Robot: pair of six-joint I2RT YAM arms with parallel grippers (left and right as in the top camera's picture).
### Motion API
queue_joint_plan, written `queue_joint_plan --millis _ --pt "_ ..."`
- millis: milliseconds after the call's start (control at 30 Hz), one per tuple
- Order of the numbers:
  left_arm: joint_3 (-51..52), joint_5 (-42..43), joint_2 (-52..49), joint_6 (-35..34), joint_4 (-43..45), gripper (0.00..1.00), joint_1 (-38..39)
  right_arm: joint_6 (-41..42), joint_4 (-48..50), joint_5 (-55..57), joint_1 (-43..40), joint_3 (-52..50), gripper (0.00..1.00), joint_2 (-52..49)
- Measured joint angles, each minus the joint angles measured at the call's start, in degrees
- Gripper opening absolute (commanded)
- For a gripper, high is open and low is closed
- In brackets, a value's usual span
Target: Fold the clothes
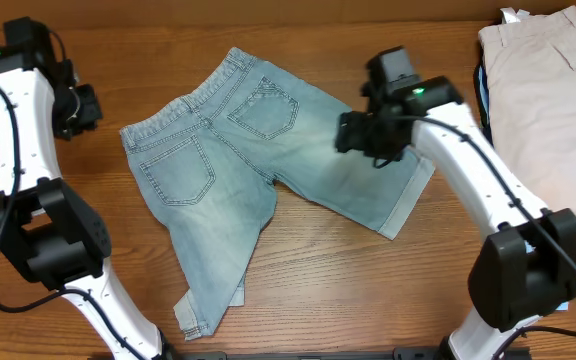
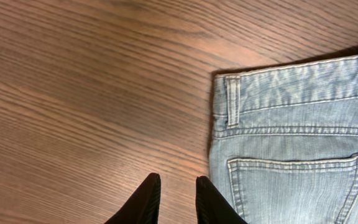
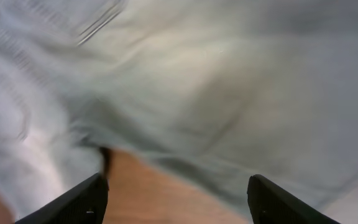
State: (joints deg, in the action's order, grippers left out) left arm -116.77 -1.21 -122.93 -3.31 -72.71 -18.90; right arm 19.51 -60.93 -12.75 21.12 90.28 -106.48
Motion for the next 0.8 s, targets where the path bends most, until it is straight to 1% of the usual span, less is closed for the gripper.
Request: queue_joint_plan --millis 100,267,467,533,667,800 --pt "0.0 0.17 0.0 -0.28 -0.52 0.2 0.55 0.83 -0.13 -2.1 4.55 0.0 0.71 -1.01" --pt "-0.02 0.52 0.0 -0.87 -1.88 0.19 1.2 3.78 -1.33 -4.15 11.91 -0.17 0.7 -4.94" --pt "-0.02 0.55 0.0 -1.05 -3.39 0.18 1.36 6.86 5.7 -6.58 18.01 -5.07 0.65 -6.78" --pt "-0.02 0.52 0.0 -1.05 -4.02 0.18 1.36 8.57 8.98 -6.91 19.65 -7.37 0.61 -6.8" --pt "-0.02 0.55 0.0 -1.05 -4.46 0.18 1.64 11.17 14.05 -7.82 21.42 -11.28 0.42 -7.06" --pt "-0.02 0.55 0.0 -1.05 -4.46 0.18 1.68 12.5 19.71 -7.85 21.22 -11.98 0.33 -7.45"
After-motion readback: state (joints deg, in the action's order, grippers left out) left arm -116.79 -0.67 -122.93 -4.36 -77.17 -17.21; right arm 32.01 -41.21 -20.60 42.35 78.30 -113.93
